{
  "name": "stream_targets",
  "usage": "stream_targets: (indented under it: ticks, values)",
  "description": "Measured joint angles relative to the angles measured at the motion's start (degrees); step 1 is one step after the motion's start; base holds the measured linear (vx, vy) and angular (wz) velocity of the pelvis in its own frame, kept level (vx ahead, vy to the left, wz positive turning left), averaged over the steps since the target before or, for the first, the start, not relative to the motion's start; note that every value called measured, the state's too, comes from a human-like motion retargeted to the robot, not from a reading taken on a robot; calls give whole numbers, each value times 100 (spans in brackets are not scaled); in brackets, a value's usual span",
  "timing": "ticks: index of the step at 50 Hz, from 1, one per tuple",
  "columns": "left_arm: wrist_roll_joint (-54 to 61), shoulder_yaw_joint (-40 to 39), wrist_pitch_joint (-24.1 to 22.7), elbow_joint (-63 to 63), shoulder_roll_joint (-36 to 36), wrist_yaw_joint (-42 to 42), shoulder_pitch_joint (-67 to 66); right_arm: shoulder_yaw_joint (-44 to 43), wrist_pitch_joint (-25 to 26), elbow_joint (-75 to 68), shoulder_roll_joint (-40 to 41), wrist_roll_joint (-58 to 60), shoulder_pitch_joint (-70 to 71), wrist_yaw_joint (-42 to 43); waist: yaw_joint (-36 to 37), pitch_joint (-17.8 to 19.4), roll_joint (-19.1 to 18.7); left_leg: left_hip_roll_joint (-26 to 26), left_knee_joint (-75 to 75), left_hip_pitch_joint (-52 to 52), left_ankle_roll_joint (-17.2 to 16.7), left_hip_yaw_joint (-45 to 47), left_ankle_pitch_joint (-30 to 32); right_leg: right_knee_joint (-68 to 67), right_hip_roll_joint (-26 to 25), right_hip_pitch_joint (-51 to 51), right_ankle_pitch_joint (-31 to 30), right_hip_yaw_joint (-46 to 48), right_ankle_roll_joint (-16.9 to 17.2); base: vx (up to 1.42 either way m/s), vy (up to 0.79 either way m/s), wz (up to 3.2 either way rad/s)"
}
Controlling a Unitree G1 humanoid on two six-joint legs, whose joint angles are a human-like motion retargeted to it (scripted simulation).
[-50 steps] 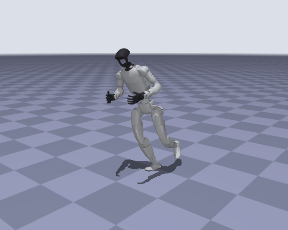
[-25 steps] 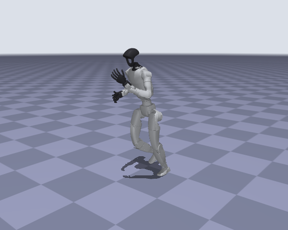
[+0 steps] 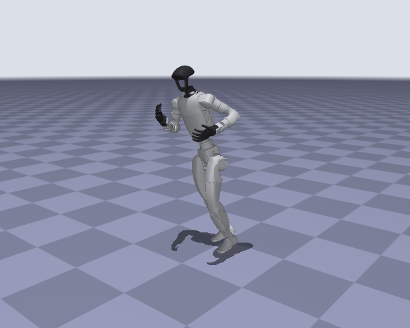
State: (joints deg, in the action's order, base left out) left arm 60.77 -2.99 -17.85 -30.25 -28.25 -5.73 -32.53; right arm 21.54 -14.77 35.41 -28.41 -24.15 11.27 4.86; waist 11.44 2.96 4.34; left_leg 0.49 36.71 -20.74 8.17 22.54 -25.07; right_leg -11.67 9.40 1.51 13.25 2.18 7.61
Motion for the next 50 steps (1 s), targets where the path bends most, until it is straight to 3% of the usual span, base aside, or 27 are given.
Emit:
stream_targets:
  ticks: [3,5,7,10,12,14,17,20,22,25,27,30,33,35,38,40,42,44,45,46,48,50]
  values:
    - [-130,-388,-155,-26,244,192,10,-1,-40,178,200,-403,-456,-267,349,-16,-38,-22,-2488,493,-624,687,292,619,-208,-900,-1207,-367,46,131,32,-33]
    - [-777,-395,-340,-5,386,118,382,-34,-104,61,228,-290,-767,-394,277,282,-306,18,-3230,866,-1032,677,477,646,-436,-1638,-1588,-531,-113,128,34,42]
    - [-1710,-140,-386,85,451,-43,1052,-80,-111,-250,217,61,-1111,-522,34,661,-598,199,-2980,1214,-1077,318,478,-438,-585,-1846,-1307,-221,-350,122,30,78]
    - [-2870,725,-467,500,557,-861,2680,-70,-23,-1180,224,552,-1569,-337,-376,887,-498,267,-1633,1259,-462,-93,-545,-3569,-174,-705,-31,343,-650,113,23,72]
    - [-3382,1294,-477,694,577,-1222,3980,-127,18,-1651,120,704,-1921,-243,-767,688,-215,72,-1056,1071,-206,-204,-1081,-4977,29,490,694,169,-698,110,17,76]
    - [-3754,1565,-500,567,578,-1196,5156,-300,-56,-1580,-161,689,-2405,-425,-1315,393,-197,-17,-1042,1128,-247,-388,-1175,-5320,-97,1434,1025,108,-655,117,14,108]
    - [-4226,1575,-536,234,639,-1064,6634,-706,-260,-1014,-788,676,-3121,-689,-2250,18,-614,91,-1537,1525,-515,-844,-643,-4105,-404,2202,985,557,-622,127,7,142]
    - [-4268,1631,-615,10,860,-1417,7488,-896,-315,-709,-1201,647,-3459,-523,-3107,-74,-1000,155,-2161,2172,-792,-1267,529,-1351,-577,2152,422,1143,-551,138,-11,136]
    - [-4473,1682,-197,55,1017,-2029,7723,-844,6,-646,-1220,-86,-3285,-629,-3534,126,-1008,15,-2662,2930,-872,-1475,1419,245,-570,1867,125,1374,-299,148,-23,86]
    - [-2927,1580,-215,-123,1186,-1360,7065,-668,274,-756,-994,139,-2742,-699,-3812,630,-689,-126,-3095,4325,-950,-1722,2355,835,-511,1384,64,1505,84,149,-24,4]
    - [-3201,1270,79,147,1020,-906,6280,-461,351,-985,-732,302,-2230,-710,-3604,904,-431,-275,-2239,4620,-645,-1566,2212,395,-360,1002,-18,1237,-51,140,-19,-91]
    - [-3995,1265,308,841,939,-679,4848,155,348,-1748,-153,406,-1051,-410,-2936,1155,-416,54,779,3636,1,-839,1091,-921,-353,868,848,713,-595,130,-11,-124]
    - [-3607,1395,190,1070,865,-640,3208,402,271,-2089,312,1030,541,-95,-2124,794,-679,550,3130,1480,454,-804,233,-1632,-612,1310,1474,506,-685,123,-5,-95]
    - [-2897,1348,100,770,530,-428,2058,277,229,-1831,596,1202,1230,88,-1456,407,-501,353,3425,318,523,-943,35,-1418,-587,1216,1441,313,-583,129,-1,-95]
    - [-2307,1006,133,289,-357,-236,650,152,111,-1178,979,1043,1522,539,-363,-36,191,-41,1967,-518,424,-661,101,-589,-262,682,666,-112,-261,136,8,-105]
    - [-2161,653,180,186,-714,-61,19,158,52,-834,1094,897,1571,594,225,-101,572,-84,118,-456,174,-94,341,10,-64,202,-163,-390,40,140,22,-110]
    - [-2048,320,274,226,-702,244,-318,206,12,-601,1113,775,1435,342,594,55,518,15,-1930,77,-404,490,587,504,-164,-542,-959,-706,124,142,34,-98]
    - [-2016,184,395,316,-463,606,-327,280,-34,-423,1057,681,1046,-11,682,405,117,202,-3054,654,-1034,721,709,634,-431,-1467,-1401,-986,-102,142,41,-25]
    - [-2063,216,439,383,-304,755,-202,321,-64,-372,1001,652,805,-164,623,596,-117,313,-3217,864,-1264,683,751,488,-573,-1858,-1466,-1054,-278,137,41,56]
    - [-2271,375,411,514,-174,773,148,349,-57,-467,968,686,590,-282,492,767,-275,431,-2931,981,-1255,465,692,-110,-688,-1932,-1279,-907,-436,133,39,91]
    - [-2723,717,377,823,27,661,1046,419,19,-835,899,722,140,-481,158,1077,-459,565,-2023,1124,-1012,4,237,-1799,-734,-1674,-664,-472,-688,125,35,117]
    - [-3290,1121,320,1181,143,321,2283,457,117,-1408,844,842,-341,-489,-182,1264,-359,467,-1059,1132,-643,-295,-472,-3702,-502,-895,159,-177,-859,119,29,101]
